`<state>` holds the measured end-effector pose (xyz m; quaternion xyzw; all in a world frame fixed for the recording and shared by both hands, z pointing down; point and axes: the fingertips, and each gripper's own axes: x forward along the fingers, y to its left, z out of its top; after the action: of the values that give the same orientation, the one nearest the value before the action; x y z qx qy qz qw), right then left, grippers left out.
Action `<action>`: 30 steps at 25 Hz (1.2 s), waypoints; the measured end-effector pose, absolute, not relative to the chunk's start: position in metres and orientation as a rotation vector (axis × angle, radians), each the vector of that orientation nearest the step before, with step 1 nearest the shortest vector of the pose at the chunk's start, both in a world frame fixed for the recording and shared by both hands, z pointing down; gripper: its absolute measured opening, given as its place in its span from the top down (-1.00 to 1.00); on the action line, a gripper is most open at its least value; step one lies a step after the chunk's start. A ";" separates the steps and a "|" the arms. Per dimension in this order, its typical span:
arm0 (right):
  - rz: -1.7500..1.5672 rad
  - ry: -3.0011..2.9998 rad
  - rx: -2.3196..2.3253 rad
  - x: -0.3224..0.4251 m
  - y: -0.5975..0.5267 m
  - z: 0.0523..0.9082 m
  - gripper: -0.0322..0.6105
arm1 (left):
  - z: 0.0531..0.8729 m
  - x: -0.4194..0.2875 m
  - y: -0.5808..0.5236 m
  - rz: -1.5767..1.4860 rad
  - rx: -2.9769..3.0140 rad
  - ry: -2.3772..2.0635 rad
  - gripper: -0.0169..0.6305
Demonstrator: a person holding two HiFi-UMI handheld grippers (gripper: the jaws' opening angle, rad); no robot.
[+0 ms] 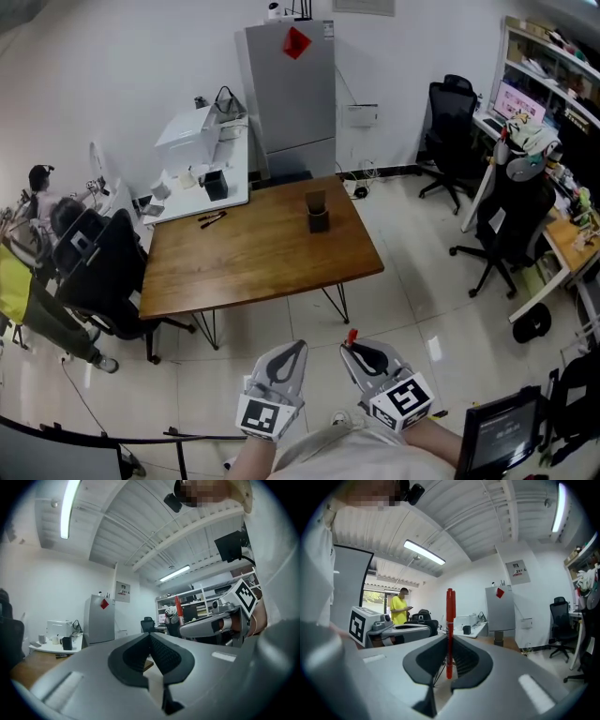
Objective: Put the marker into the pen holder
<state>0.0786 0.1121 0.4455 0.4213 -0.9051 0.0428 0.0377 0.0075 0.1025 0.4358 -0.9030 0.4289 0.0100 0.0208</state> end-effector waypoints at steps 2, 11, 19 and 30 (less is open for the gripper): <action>0.112 -2.780 1.289 0.091 0.088 0.442 0.79 | 0.435 0.014 0.078 0.023 -2.782 1.359 0.91; 0.177 -2.749 1.293 0.105 0.002 0.463 0.79 | 0.445 0.017 -0.013 0.040 -2.791 1.407 0.91; 0.194 -2.705 1.366 0.093 -0.108 0.473 0.79 | 0.453 0.012 -0.126 0.050 -2.848 1.323 0.91; 0.105 -2.647 1.433 0.067 -0.259 0.461 0.79 | 0.439 -0.022 -0.271 0.115 -2.874 1.269 0.91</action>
<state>0.0665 -0.2589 0.4606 0.4747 -0.8771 0.0348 0.0647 -0.0216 -0.2714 0.4392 -0.9142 0.4037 0.0365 -0.0011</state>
